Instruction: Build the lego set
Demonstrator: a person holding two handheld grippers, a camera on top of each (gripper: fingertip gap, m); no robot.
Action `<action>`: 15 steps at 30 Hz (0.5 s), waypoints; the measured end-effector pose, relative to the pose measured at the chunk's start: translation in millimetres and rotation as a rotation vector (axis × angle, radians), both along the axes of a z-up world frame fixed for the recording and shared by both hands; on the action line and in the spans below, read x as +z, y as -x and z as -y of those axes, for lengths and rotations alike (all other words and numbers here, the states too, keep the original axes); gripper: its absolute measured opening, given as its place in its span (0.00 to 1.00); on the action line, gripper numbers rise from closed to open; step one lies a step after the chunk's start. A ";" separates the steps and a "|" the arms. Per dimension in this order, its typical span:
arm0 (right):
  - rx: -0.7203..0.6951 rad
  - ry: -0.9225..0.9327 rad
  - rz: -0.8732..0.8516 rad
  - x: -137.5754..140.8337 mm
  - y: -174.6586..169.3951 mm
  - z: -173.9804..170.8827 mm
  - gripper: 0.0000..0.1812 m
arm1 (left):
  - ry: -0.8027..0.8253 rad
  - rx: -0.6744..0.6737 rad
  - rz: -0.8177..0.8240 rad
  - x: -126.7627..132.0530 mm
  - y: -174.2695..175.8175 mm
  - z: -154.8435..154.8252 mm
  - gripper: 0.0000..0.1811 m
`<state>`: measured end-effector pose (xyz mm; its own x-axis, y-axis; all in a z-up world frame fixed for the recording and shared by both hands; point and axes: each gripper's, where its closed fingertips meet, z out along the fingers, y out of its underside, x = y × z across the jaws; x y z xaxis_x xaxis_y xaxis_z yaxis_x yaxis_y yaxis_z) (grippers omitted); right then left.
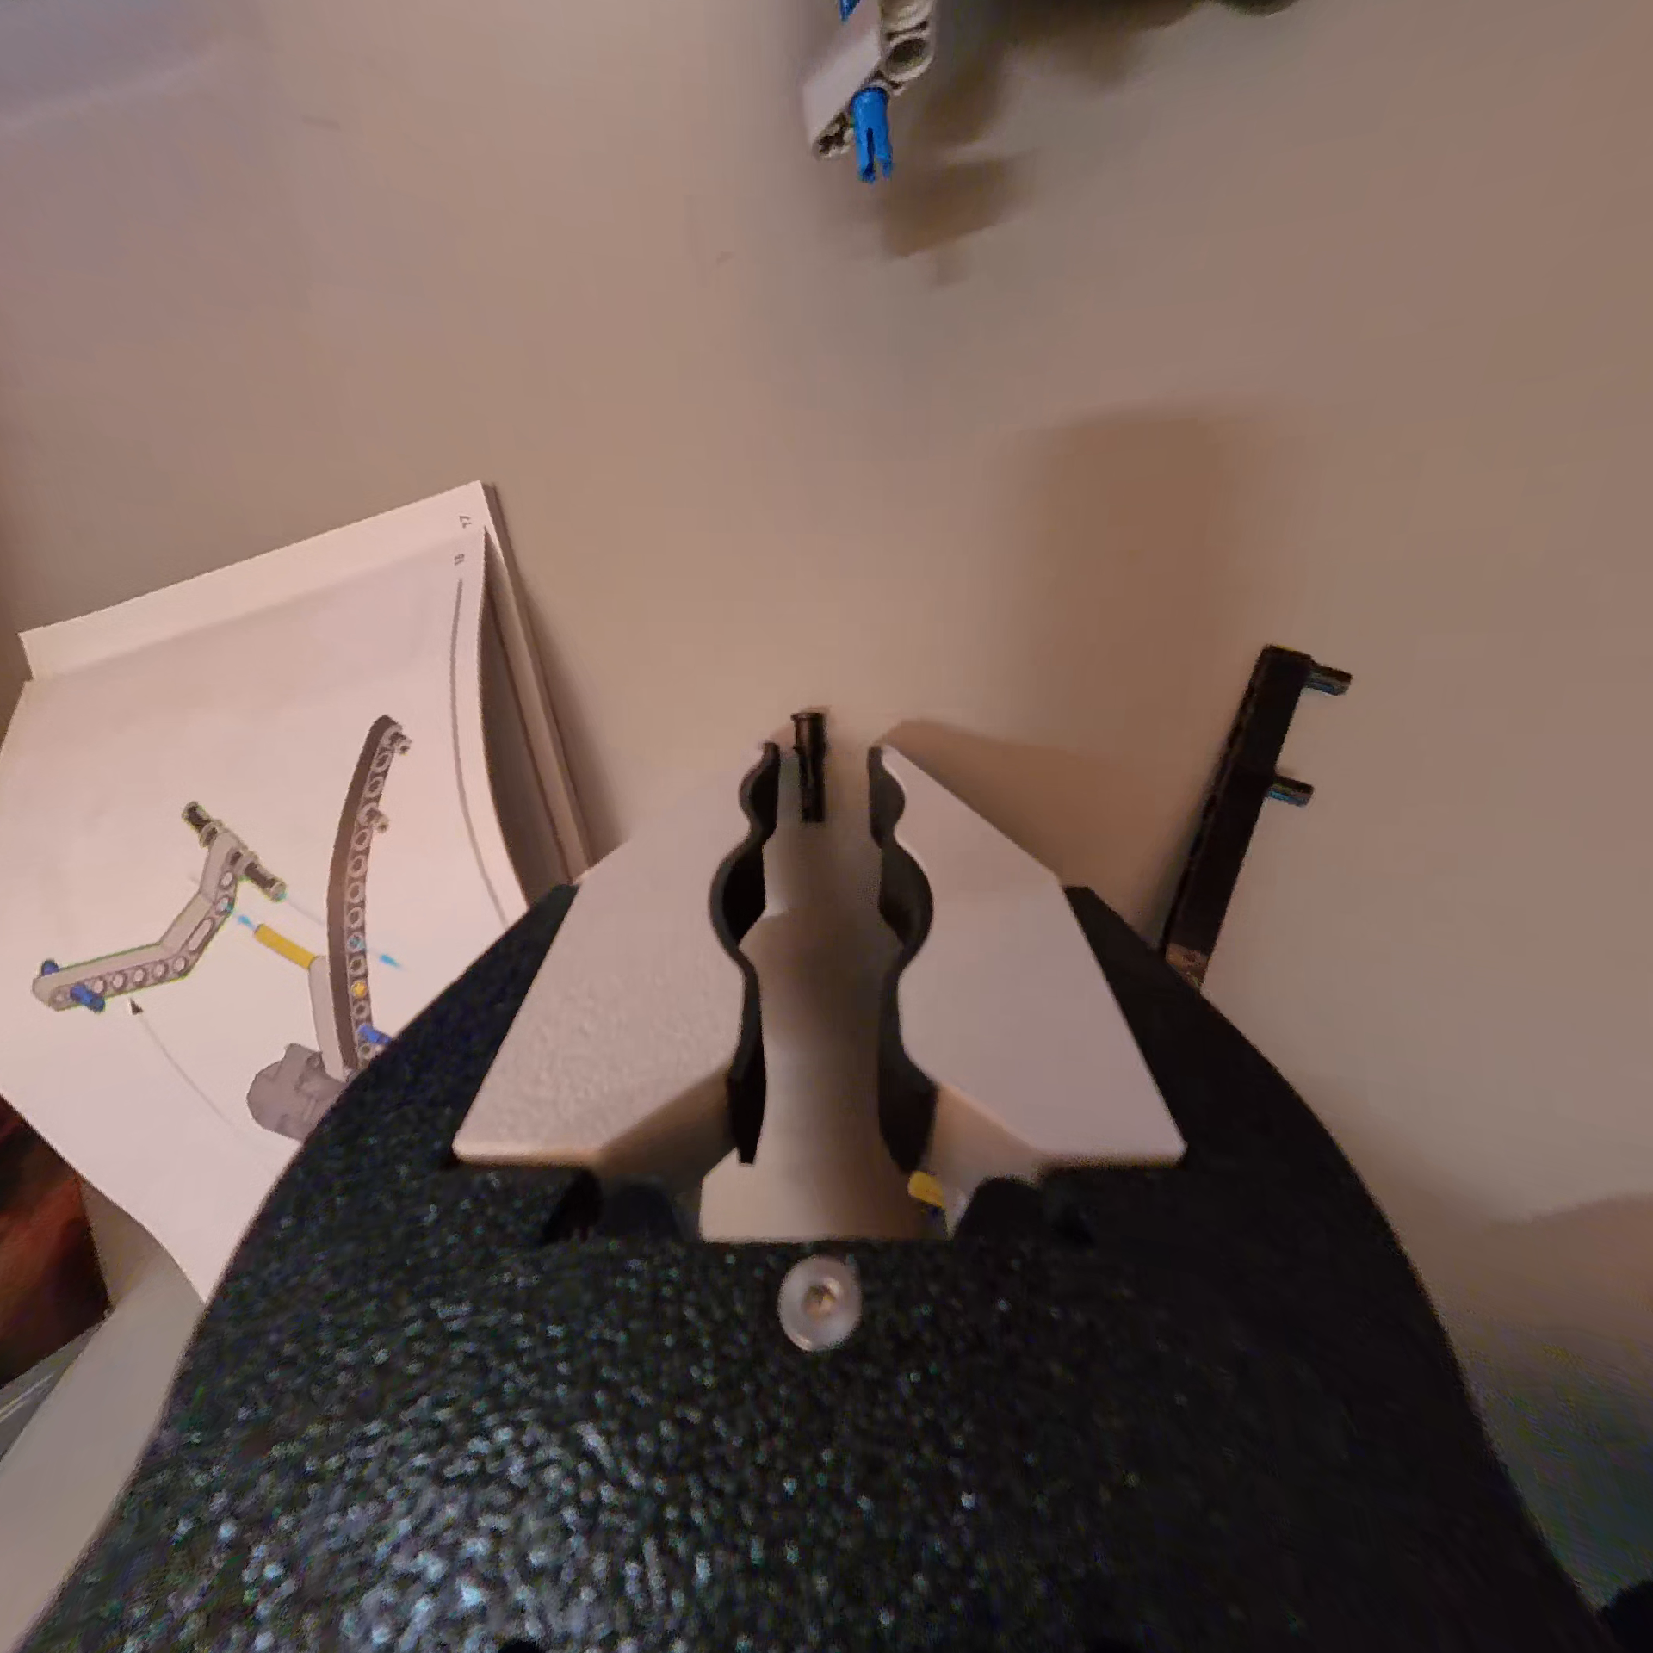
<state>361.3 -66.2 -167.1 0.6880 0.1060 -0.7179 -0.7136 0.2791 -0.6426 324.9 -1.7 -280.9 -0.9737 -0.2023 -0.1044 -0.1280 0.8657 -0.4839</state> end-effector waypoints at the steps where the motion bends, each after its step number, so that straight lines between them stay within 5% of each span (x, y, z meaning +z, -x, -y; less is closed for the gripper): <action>1: 0.001 0.001 0.001 -0.2 0.3 -0.2 0.03 | 0.009 0.003 0.001 1.8 -0.5 -0.6 0.11; 5: -0.005 -0.007 0.005 1.2 0.0 0.1 0.02 | 0.131 0.073 0.059 31.3 -10.5 0.0 0.12; 10: 0.031 -0.079 0.045 15.0 9.6 -4.8 0.02 | 0.560 0.292 0.095 104.9 -23.3 25.3 0.20; 15: 0.015 -0.216 0.155 44.6 22.5 -8.2 0.02 | 0.834 0.283 -0.062 125.1 1.2 55.0 0.22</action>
<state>338.8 -57.9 -122.5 0.7852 0.2567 -0.5635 -0.6164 0.4116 -0.6713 323.7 -56.7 -155.7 -0.8744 -0.4236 0.2365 -0.3313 0.1651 -0.9290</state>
